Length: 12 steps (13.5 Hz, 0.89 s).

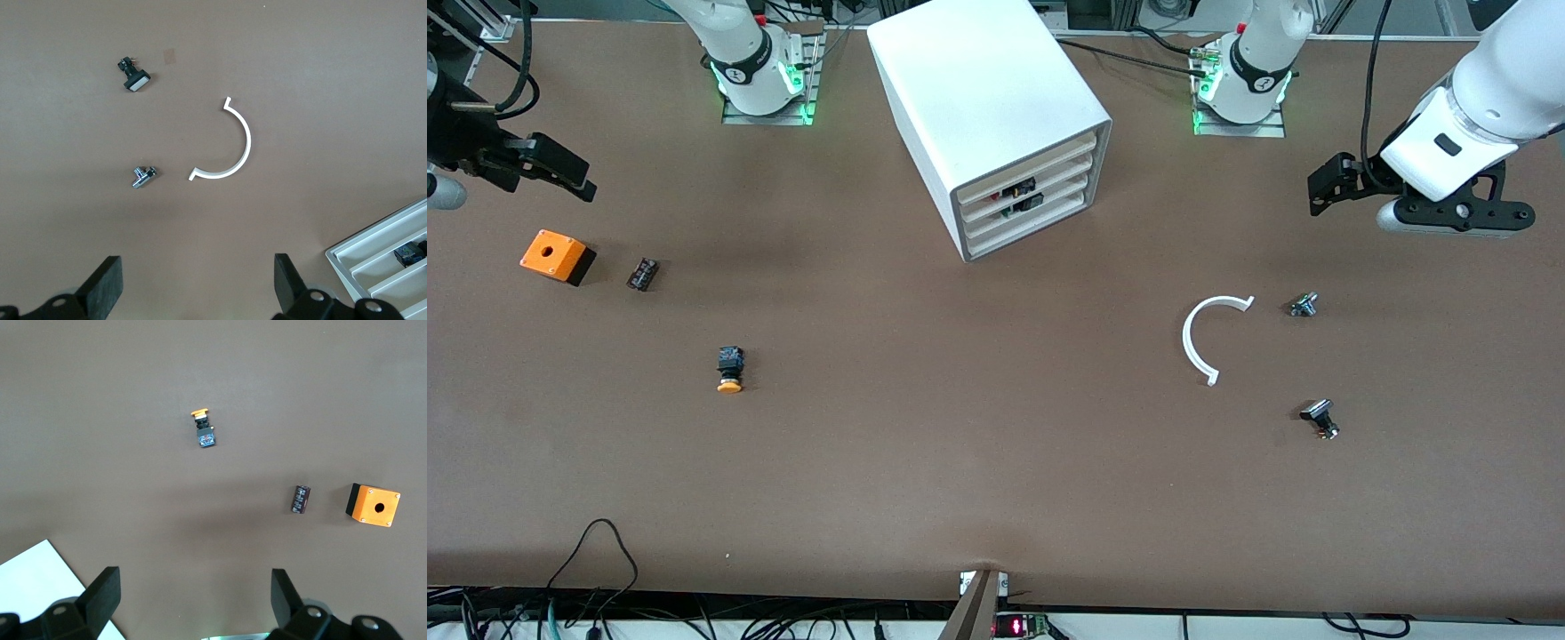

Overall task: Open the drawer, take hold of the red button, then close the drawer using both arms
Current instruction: 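Reach the left gripper toward the drawer handle while the right gripper approaches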

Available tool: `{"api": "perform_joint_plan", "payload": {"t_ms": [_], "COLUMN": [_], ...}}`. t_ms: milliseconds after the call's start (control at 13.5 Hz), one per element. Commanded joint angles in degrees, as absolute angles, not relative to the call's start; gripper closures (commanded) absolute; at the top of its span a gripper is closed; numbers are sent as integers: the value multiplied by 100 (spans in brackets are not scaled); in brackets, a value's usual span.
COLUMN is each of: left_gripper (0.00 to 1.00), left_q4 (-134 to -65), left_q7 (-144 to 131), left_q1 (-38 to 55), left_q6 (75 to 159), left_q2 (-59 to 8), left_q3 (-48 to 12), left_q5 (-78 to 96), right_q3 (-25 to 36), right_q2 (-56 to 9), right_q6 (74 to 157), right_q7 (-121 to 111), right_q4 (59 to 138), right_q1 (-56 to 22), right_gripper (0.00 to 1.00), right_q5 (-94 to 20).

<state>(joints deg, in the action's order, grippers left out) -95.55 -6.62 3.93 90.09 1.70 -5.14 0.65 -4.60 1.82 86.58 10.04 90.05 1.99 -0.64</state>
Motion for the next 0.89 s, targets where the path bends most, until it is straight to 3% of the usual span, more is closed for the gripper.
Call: {"api": "perform_joint_plan", "payload": {"t_ms": [0, 817], "left_gripper": [0, 0], "left_q4": [-9378, -9343], "left_q7": [-686, -712], "left_q1": [404, 352], "left_q6": [8886, 8544], "left_q2": [97, 88], "left_q3": [-519, -518], "left_q5": [-44, 622], "right_q3": [-422, -404], "right_q2": [237, -8], "right_q6": [8535, 8306], "right_q7": [949, 316], "right_q4": [9008, 9167], "right_q1": [158, 158], "right_gripper": [0, 0], "right_q5": [-114, -114]}}
